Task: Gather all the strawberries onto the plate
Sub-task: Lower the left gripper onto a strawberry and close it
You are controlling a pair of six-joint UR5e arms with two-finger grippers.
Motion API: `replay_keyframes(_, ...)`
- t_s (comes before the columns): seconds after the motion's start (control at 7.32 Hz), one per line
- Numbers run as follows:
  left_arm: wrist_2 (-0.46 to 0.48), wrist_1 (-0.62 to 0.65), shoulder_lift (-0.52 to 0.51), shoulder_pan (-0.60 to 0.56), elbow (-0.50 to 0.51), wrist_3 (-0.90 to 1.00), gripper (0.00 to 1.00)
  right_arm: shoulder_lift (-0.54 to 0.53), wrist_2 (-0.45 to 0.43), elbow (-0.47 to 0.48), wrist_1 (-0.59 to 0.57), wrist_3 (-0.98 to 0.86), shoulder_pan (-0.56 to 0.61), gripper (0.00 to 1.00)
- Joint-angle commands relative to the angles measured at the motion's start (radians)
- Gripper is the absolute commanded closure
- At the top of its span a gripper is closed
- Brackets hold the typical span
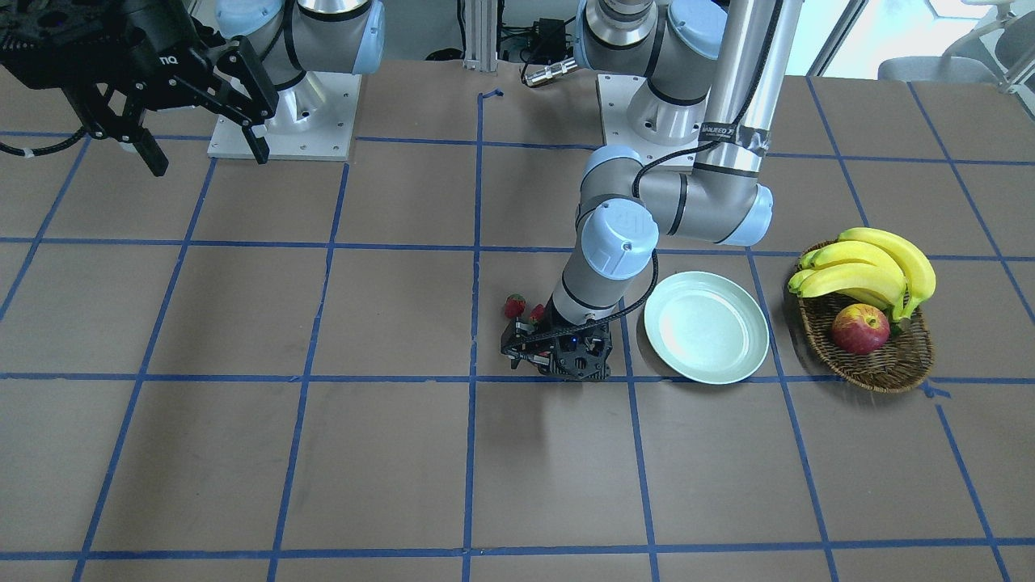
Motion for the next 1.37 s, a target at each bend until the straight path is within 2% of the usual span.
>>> replay_keyframes(0.0,-0.004,-0.004,-0.005,-0.006,-0.004,-0.003,0.74,0.018,-0.006,-0.018,0.008,-0.002,-0.010,0.00)
replay_keyframes(0.14,-0.006,-0.020,-0.004,-0.020,-0.004,-0.003,0.91,0.024,-0.006,-0.007,0.005,-0.006,-0.011,0.00)
replay_keyframes(0.27,-0.004,-0.033,-0.002,-0.026,-0.004,-0.001,1.00,0.024,-0.008,-0.009,0.000,-0.006,-0.014,0.00)
replay_keyframes(0.68,-0.006,-0.047,0.035,-0.026,0.006,0.011,1.00,0.030,-0.038,0.003,0.063,0.001,-0.057,0.00)
replay_keyframes(0.96,0.002,-0.079,0.053,-0.019,0.057,0.016,1.00,0.033,-0.040,0.003,0.083,-0.007,-0.088,0.00)
replay_keyframes(1.09,0.019,-0.174,0.071,-0.003,0.113,0.060,1.00,0.032,-0.043,0.002,0.085,-0.019,-0.088,0.00)
replay_keyframes(1.23,0.095,-0.292,0.087,0.038,0.169,0.135,1.00,0.027,-0.118,0.000,0.088,-0.018,-0.079,0.00)
